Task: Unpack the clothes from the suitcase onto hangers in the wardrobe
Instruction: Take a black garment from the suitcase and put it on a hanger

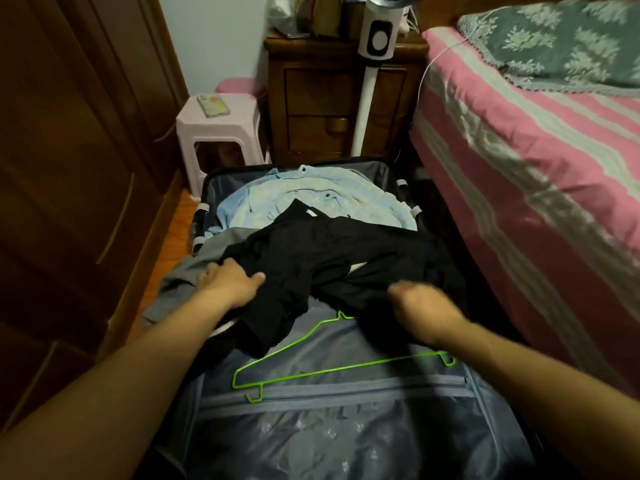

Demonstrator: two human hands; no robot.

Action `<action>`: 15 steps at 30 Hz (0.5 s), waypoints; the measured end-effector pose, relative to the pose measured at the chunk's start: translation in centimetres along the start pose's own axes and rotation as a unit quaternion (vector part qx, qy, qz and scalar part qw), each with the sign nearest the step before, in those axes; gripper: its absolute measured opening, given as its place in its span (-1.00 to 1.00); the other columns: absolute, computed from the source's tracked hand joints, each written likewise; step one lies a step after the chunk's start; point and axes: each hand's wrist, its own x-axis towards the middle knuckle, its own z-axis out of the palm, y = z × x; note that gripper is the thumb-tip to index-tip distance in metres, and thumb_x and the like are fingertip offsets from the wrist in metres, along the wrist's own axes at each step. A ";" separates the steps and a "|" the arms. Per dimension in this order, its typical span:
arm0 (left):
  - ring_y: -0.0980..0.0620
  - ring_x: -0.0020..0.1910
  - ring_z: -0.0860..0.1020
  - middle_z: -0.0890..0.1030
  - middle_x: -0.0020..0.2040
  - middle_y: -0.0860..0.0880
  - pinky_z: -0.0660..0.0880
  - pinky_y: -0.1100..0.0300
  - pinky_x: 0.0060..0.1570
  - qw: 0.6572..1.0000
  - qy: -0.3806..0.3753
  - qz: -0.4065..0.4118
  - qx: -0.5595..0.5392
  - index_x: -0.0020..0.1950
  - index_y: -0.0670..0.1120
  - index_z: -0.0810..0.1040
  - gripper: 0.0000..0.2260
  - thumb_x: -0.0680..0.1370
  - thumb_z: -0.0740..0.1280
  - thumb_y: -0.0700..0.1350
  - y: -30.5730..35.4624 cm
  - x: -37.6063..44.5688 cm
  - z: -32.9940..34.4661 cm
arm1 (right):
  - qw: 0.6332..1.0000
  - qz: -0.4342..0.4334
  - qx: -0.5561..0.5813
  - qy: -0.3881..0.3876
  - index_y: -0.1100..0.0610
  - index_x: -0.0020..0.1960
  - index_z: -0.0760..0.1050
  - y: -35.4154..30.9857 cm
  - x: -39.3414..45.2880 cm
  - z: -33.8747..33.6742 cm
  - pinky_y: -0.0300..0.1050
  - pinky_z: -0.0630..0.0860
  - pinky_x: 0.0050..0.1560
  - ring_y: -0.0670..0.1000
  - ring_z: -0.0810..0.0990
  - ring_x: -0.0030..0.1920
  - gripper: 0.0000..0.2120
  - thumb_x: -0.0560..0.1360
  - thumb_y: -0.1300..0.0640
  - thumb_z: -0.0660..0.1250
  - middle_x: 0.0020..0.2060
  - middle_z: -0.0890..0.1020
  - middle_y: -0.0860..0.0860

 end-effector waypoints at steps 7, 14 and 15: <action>-0.10 -0.26 0.65 0.63 -0.03 -0.12 0.60 0.13 -0.30 0.993 -0.096 -0.057 0.046 0.36 -0.15 0.40 -0.28 0.45 0.40 0.36 -1.0 -3.2 2.0 | 0.996 0.002 0.010 -0.085 0.11 0.50 0.28 -5.5 1.0 8.4 0.07 0.40 0.32 0.21 0.41 0.31 -0.46 0.52 0.17 0.18 0.38 0.40 0.12; -0.11 -0.16 0.58 0.63 0.00 -0.14 0.45 0.12 -0.25 0.909 -0.067 -0.029 -0.411 0.32 -0.07 0.47 -0.68 0.57 0.31 -0.07 0.3 -2.9 -0.2 | 0.987 -0.047 0.071 -0.135 0.08 0.26 0.39 -6.9 0.2 7.1 0.03 0.38 0.19 0.22 0.48 0.24 -0.64 0.65 -0.15 0.12 0.23 0.53 0.15; -0.12 -0.19 0.55 0.61 -0.02 -0.16 0.45 0.06 -0.22 0.870 -0.058 -0.047 -0.487 0.37 -0.03 0.43 -0.60 0.54 0.30 -0.03 0.7 -2.4 -1.3 | 0.985 -0.065 0.101 -0.126 0.04 0.17 0.38 -6.9 -0.3 6.0 0.05 0.41 0.09 0.25 0.52 0.18 -0.67 0.64 -0.20 0.09 0.16 0.58 0.17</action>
